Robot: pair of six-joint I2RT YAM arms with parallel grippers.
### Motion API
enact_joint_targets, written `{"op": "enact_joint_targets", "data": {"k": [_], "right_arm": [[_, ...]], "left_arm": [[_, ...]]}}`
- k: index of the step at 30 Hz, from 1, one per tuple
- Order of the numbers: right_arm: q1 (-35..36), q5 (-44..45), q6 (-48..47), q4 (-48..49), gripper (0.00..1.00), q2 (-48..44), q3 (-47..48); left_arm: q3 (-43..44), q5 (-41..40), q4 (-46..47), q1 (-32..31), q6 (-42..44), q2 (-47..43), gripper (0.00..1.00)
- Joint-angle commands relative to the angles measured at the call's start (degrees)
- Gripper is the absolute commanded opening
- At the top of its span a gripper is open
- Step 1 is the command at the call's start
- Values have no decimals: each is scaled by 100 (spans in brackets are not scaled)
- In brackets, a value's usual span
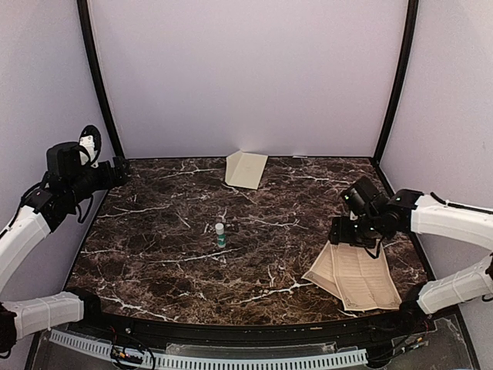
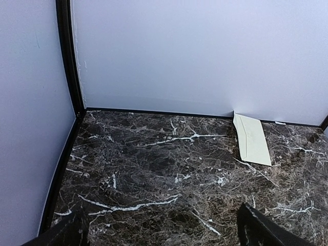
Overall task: Place the letter into the envelope and seal it
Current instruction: Pick up the letter from the center of the board.
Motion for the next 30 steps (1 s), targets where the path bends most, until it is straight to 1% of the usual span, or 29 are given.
{"op": "enact_joint_targets", "data": {"k": [1,5,12,16,19,23,30], "right_arm": [[416,867,581,-609,77,448,197],[582,1267,712,-805,74,839,367],[748,1554,706,-696,72,1514,636],[813,1736,657,-688,63,1942,877],[932,2053,766,-943,56,2338,1144],[1013,2299,863,-1078,51,2717,1365],[1164,2643,1053,-1354,50,3361,1706]], "left_arm": [[-61,-20,89,4,-146,-42,99],[-118,247,93,4,-234,24,99],[-131,216,101,-1,-277,41,99],[-141,198,120,0,-269,49,99],[-163,239,155,4,-276,80,99],[-134,250,123,2,-292,181,99],[-129,277,109,0,-312,179,99]]}}
